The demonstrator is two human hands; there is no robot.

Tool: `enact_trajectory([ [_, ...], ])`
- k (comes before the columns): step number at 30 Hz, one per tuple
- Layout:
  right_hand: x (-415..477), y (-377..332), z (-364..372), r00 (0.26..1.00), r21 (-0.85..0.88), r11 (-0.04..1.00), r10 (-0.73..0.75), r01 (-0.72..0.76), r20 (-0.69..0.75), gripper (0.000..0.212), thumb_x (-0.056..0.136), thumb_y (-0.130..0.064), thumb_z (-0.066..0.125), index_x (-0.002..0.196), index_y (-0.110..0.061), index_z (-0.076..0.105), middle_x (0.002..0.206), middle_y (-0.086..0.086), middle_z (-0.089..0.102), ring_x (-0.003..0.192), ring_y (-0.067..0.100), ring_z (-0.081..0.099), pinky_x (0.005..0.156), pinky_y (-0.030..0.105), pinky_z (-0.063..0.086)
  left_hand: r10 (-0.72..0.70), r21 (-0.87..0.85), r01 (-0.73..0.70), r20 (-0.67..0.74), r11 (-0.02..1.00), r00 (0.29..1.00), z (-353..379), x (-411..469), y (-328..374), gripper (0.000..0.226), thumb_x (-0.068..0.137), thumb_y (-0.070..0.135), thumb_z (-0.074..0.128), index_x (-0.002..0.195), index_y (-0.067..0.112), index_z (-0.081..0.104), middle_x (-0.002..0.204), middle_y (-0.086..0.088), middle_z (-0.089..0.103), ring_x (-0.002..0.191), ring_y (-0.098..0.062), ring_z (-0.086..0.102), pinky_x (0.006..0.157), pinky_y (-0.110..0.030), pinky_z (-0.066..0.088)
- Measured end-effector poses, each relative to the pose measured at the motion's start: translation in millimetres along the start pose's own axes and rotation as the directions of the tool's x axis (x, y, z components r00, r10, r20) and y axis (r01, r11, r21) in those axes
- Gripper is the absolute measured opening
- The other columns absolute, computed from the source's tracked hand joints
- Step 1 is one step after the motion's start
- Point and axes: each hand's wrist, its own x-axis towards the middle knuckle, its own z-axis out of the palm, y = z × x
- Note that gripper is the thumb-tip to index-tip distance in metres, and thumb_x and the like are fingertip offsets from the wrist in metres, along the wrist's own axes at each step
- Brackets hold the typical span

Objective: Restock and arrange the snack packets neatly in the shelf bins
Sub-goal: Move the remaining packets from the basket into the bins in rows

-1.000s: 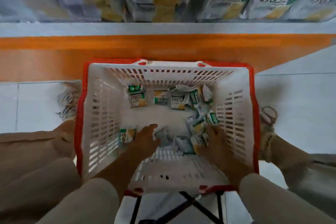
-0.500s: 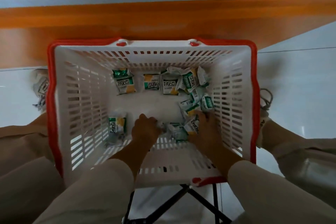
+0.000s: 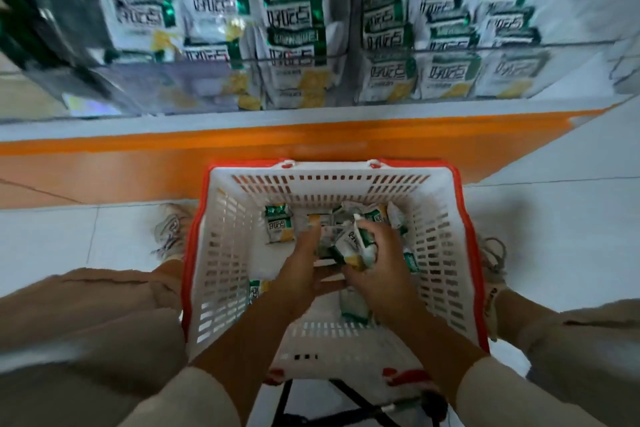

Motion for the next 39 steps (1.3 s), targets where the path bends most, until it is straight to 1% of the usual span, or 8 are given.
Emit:
enact_trajectory([
  [9, -5, -116, -80, 0.965, 0.324, 0.946, -0.094, 0.011, 0.243, 0.053, 0.102, -0.025, 0.036, 0.106, -0.077, 0.046, 0.148, -0.021, 0.027, 0.104, 0.001, 0.048, 0.094, 0.03, 0.044, 0.404, 0.116, -0.413, 0.09, 0.903, 0.91, 31, -80, 76, 0.066, 0.087, 0.008, 0.072, 0.142, 0.022, 0.038, 0.085, -0.013, 0.069, 0.065, -0.023, 0.067, 0.067, -0.04, 0.056],
  [13, -13, -161, -127, 0.957, 0.232, 0.967, -0.159, 0.102, 0.243, 0.033, 0.101, -0.045, 0.04, 0.124, -0.069, 0.04, 0.132, -0.027, 0.043, 0.093, -0.013, 0.052, 0.095, 0.026, 0.047, 0.488, 0.123, -0.504, 0.137, 0.855, 0.862, 44, -116, 110, 0.063, 0.089, 0.01, 0.071, 0.14, 0.023, 0.037, 0.08, -0.013, 0.059, 0.055, -0.019, 0.06, 0.058, -0.033, 0.052],
  [17, -9, -198, -163, 0.962, 0.076, 0.974, -0.222, 0.212, 0.16, 0.06, 0.089, -0.048, 0.06, 0.141, -0.051, 0.03, 0.131, -0.016, 0.041, 0.096, -0.007, 0.045, 0.077, 0.012, 0.04, 0.564, 0.086, -0.586, 0.188, 0.806, 0.804, 68, -151, 137, 0.05, 0.096, 0.01, 0.06, 0.135, 0.028, 0.036, 0.07, -0.013, 0.062, 0.056, -0.025, 0.059, 0.063, -0.04, 0.05],
  [20, 2, -218, -180, 0.967, 0.084, 0.968, -0.242, 0.235, 0.077, 0.06, 0.081, -0.05, 0.068, 0.134, -0.04, 0.043, 0.125, -0.017, 0.049, 0.11, 0.004, 0.05, 0.086, 0.022, 0.039, 0.581, 0.065, -0.605, 0.211, 0.794, 0.786, 82, -169, 157, 0.066, 0.076, 0.042, 0.077, 0.128, 0.023, 0.041, 0.103, -0.023, 0.067, 0.077, -0.034, 0.067, 0.068, -0.042, 0.052],
  [22, 11, -223, -183, 0.976, 0.139, 0.969, -0.212, 0.204, 0.044, 0.055, 0.076, -0.051, 0.073, 0.123, -0.04, 0.045, 0.121, -0.016, 0.052, 0.111, 0.008, 0.054, 0.091, 0.028, 0.044, 0.595, 0.109, -0.624, 0.211, 0.774, 0.775, 89, -176, 169, 0.088, 0.064, 0.045, 0.086, 0.137, 0.027, 0.041, 0.126, -0.025, 0.059, 0.092, -0.038, 0.069, 0.069, -0.04, 0.052],
  [28, 51, -214, -181, 0.981, 0.616, 0.788, -0.113, -0.009, 0.159, 0.044, 0.073, -0.021, 0.078, 0.112, -0.015, 0.059, 0.111, 0.013, 0.068, 0.095, 0.032, 0.07, 0.08, 0.046, 0.057, 0.659, 0.213, -0.672, 0.138, 0.709, 0.739, 100, -157, 199, 0.098, 0.069, 0.023, 0.088, 0.147, 0.032, 0.029, 0.079, 0.01, 0.071, 0.072, -0.013, 0.071, 0.07, -0.037, 0.056],
  [33, 113, -216, -201, 0.983, 0.426, 0.892, -0.089, 0.15, -0.158, 0.06, 0.069, -0.041, 0.081, 0.121, -0.024, 0.058, 0.11, 0.0, 0.07, 0.104, 0.02, 0.065, 0.101, 0.044, 0.044, 0.766, 0.221, -0.742, -0.046, 0.633, 0.641, 97, -135, 231, 0.048, 0.075, 0.024, 0.083, 0.102, 0.042, 0.047, 0.097, -0.003, 0.069, 0.077, -0.019, 0.073, 0.06, -0.034, 0.057],
  [39, 202, -233, -201, 0.907, 0.234, 0.925, -0.201, 0.3, -0.37, 0.041, 0.087, -0.016, 0.07, 0.119, -0.025, 0.046, 0.097, 0.0, 0.055, 0.085, 0.017, 0.055, 0.074, 0.028, 0.04, 0.833, 0.282, -0.785, -0.138, 0.551, 0.535, 82, -119, 257, 0.05, 0.076, 0.03, 0.082, 0.113, 0.03, 0.047, 0.098, 0.001, 0.071, 0.08, -0.019, 0.073, 0.055, -0.031, 0.052],
])
